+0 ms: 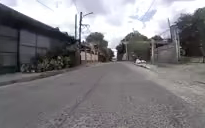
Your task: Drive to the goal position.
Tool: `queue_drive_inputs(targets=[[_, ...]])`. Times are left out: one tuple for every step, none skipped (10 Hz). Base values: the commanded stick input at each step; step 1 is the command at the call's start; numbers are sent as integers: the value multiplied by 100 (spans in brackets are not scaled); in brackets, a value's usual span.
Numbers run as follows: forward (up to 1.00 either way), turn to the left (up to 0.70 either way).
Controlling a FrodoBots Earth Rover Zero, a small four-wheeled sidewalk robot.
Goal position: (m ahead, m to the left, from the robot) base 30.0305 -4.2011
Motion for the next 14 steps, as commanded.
queue_drive_inputs(targets=[[100, 4], [100, 4], [100, 4], [100, 4], [100, 4], [100, 4], [100, 4], [100, 4], [100, 4], [100, 4], [100, 4], [100, 4], [100, 4], [100, 4]])
